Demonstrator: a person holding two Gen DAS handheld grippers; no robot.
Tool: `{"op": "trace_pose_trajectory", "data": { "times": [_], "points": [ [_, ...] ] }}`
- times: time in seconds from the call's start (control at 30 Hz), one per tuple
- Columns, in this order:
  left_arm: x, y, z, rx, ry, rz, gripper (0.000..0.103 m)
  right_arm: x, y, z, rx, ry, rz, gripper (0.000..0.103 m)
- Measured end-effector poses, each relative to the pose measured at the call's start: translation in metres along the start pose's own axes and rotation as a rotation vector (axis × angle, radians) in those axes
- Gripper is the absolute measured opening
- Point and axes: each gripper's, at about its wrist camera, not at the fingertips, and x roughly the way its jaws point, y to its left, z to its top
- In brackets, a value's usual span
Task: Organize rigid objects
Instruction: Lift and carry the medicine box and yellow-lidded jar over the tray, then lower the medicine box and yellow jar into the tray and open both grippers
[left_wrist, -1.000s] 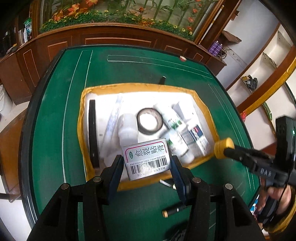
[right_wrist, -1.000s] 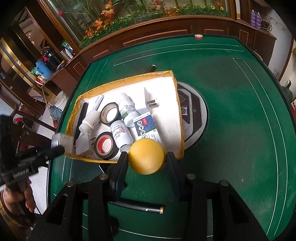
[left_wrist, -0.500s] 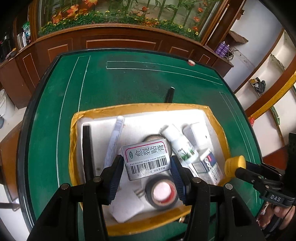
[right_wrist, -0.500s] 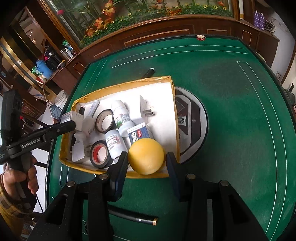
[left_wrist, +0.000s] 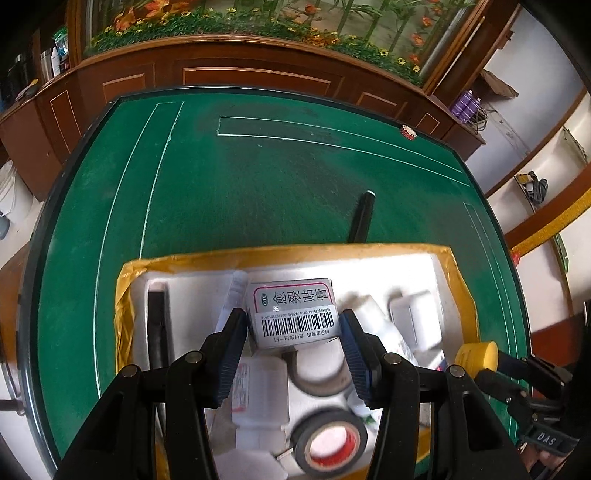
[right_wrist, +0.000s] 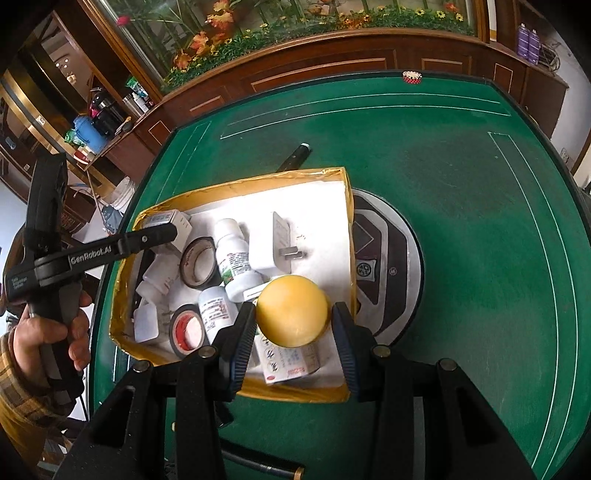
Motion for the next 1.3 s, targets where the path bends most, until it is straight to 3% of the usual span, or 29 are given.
{"op": "trace_pose_trajectory", "data": {
  "times": [0.4, 1.3],
  "points": [
    [0.018, -0.006, 0.010, -0.001, 0.002, 0.010, 0.054, 0.020, 0.004, 0.018, -0.079, 0.010, -0.032, 0.041],
    [0.032, 0.000, 0.014, -0.005, 0.026, 0.023, 0.053, 0.046, 0.021, 0.023, -0.181, 0.019, -0.063, 0.041]
  ]
}}
